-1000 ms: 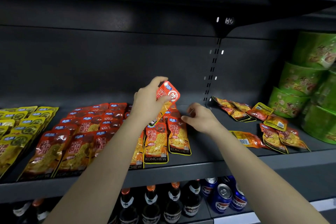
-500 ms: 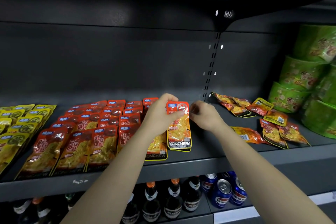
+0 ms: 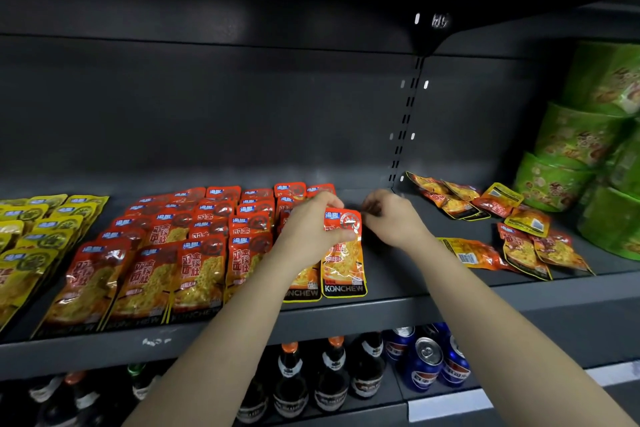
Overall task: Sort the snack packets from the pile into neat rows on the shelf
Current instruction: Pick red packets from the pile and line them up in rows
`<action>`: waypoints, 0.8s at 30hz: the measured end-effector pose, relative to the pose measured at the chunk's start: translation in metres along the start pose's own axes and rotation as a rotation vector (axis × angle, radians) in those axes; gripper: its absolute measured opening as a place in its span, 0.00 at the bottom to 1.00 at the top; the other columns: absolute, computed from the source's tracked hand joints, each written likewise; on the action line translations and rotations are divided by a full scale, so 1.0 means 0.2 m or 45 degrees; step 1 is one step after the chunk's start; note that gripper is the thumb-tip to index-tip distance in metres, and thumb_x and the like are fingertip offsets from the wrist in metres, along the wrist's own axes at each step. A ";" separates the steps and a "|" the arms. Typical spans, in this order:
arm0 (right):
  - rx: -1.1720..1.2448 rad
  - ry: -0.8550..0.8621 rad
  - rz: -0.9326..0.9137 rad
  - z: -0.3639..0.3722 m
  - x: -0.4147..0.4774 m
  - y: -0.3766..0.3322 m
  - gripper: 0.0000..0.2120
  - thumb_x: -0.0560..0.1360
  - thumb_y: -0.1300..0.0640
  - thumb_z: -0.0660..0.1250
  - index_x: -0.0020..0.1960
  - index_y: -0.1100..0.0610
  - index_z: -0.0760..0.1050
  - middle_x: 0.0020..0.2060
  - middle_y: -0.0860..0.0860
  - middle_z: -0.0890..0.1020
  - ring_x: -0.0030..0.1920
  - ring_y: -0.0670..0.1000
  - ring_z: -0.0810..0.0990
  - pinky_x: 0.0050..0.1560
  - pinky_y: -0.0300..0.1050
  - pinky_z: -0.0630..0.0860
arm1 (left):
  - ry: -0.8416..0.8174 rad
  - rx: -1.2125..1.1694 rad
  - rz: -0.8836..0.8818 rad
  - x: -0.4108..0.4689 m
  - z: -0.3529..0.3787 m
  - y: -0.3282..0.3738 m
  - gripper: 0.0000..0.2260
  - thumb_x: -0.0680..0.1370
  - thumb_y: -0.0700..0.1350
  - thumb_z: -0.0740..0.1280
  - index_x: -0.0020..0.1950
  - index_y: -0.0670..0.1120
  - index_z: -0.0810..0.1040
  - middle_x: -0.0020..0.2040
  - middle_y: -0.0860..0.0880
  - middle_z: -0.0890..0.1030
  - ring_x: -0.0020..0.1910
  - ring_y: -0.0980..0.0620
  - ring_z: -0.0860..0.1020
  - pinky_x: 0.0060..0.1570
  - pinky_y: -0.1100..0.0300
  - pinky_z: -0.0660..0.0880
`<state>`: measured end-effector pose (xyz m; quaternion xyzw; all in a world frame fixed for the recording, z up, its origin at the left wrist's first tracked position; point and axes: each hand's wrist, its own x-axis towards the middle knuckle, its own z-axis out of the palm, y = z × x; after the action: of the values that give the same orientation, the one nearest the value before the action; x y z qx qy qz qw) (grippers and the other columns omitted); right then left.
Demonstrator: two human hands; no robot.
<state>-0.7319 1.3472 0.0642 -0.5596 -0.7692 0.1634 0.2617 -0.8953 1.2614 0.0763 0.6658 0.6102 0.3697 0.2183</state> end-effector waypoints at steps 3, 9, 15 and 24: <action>-0.015 0.005 -0.004 0.00 0.00 0.00 0.09 0.74 0.56 0.69 0.53 0.57 0.77 0.49 0.53 0.83 0.51 0.54 0.81 0.52 0.48 0.77 | -0.027 0.097 -0.004 0.00 0.00 -0.01 0.21 0.69 0.51 0.77 0.58 0.53 0.73 0.56 0.53 0.77 0.54 0.53 0.76 0.53 0.55 0.75; -0.052 0.035 -0.009 0.01 -0.01 0.01 0.08 0.74 0.55 0.69 0.51 0.56 0.76 0.47 0.53 0.82 0.49 0.55 0.80 0.50 0.49 0.77 | -0.026 0.399 0.060 0.00 -0.01 -0.01 0.21 0.66 0.56 0.77 0.53 0.53 0.73 0.55 0.54 0.73 0.59 0.51 0.71 0.61 0.52 0.67; -0.081 0.069 0.018 -0.01 -0.03 0.01 0.09 0.74 0.54 0.69 0.52 0.57 0.76 0.48 0.54 0.82 0.50 0.55 0.80 0.49 0.50 0.78 | 0.042 0.571 0.136 0.01 -0.02 0.00 0.24 0.64 0.58 0.77 0.52 0.55 0.69 0.53 0.55 0.66 0.61 0.51 0.67 0.58 0.53 0.62; 0.078 0.148 -0.002 -0.12 -0.10 0.06 0.06 0.74 0.57 0.69 0.50 0.55 0.75 0.43 0.49 0.79 0.44 0.49 0.77 0.43 0.38 0.68 | 0.118 0.571 0.267 0.10 0.02 0.06 0.12 0.77 0.56 0.65 0.58 0.55 0.73 0.57 0.54 0.72 0.62 0.51 0.70 0.57 0.53 0.60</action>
<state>-0.7031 1.3313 0.0724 -0.5593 -0.7477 0.1538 0.3232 -0.8852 1.2800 0.0879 0.7396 0.6140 0.2756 -0.0026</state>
